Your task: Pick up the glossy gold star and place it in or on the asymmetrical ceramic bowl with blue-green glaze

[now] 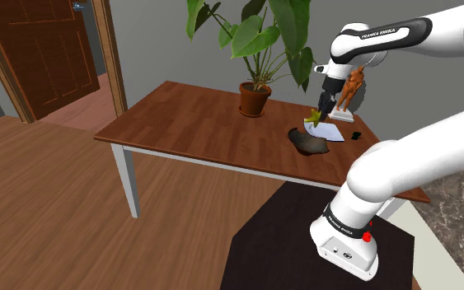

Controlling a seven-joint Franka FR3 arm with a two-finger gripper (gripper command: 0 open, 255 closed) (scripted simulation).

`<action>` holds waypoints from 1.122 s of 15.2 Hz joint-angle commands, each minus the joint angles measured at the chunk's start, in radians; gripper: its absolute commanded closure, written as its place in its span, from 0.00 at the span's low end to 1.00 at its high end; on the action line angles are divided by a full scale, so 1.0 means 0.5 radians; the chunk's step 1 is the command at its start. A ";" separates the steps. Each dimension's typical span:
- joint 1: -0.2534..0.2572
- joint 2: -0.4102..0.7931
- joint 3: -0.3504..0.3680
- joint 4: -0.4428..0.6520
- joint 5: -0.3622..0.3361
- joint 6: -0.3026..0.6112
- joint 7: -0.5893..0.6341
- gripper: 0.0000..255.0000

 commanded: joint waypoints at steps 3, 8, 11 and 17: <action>-0.005 0.028 -0.038 -0.087 -0.019 0.116 -0.010 1.00; 0.002 0.090 -0.090 -0.179 -0.031 0.269 -0.022 1.00; 0.010 0.136 -0.123 -0.228 -0.034 0.363 -0.032 1.00; 0.010 0.136 -0.123 -0.228 -0.034 0.363 -0.032 1.00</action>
